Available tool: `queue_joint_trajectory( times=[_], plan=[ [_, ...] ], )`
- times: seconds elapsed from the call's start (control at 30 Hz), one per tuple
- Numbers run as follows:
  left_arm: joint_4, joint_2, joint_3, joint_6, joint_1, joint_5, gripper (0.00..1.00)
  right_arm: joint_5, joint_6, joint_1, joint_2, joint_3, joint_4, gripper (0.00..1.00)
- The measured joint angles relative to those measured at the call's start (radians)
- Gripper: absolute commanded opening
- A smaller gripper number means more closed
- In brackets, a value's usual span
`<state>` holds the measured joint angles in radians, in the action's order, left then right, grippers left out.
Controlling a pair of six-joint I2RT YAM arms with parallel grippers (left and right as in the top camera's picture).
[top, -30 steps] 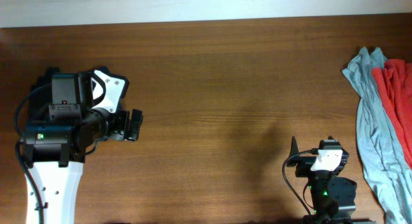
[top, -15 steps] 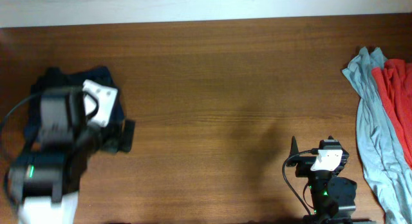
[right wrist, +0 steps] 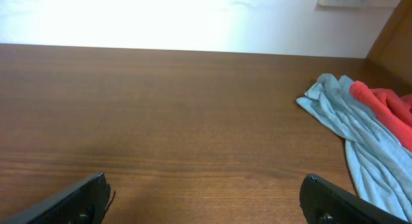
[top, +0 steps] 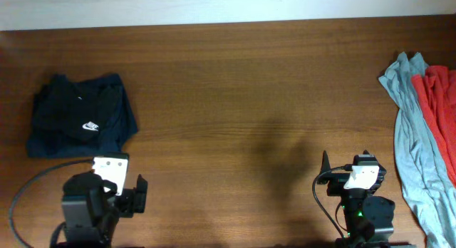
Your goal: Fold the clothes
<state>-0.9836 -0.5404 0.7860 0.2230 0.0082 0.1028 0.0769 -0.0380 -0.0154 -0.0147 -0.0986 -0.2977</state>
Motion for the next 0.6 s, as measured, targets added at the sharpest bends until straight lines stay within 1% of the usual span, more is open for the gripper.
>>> queue_joint_trajectory(
  times=[0.17, 0.27, 0.47, 0.6],
  plan=[
    [0.277, 0.072, -0.172, 0.002, 0.000, -0.007, 0.99, 0.000, -0.001, 0.000, 0.000, 0.000, 0.000, 0.99],
    [0.375, 0.106, -0.274, 0.002, 0.000, -0.036, 0.99, 0.000, -0.002, 0.000, 0.000, 0.000, 0.000, 0.99],
    [0.511, 0.200, -0.485, 0.002, 0.000, -0.093, 0.99, 0.000, -0.001, 0.000, 0.000, 0.000, 0.000, 0.99],
    [0.528, 0.304, -0.579, 0.002, 0.000, -0.104, 0.99, 0.000, -0.001, 0.000, 0.000, 0.000, 0.000, 0.99]
  ],
)
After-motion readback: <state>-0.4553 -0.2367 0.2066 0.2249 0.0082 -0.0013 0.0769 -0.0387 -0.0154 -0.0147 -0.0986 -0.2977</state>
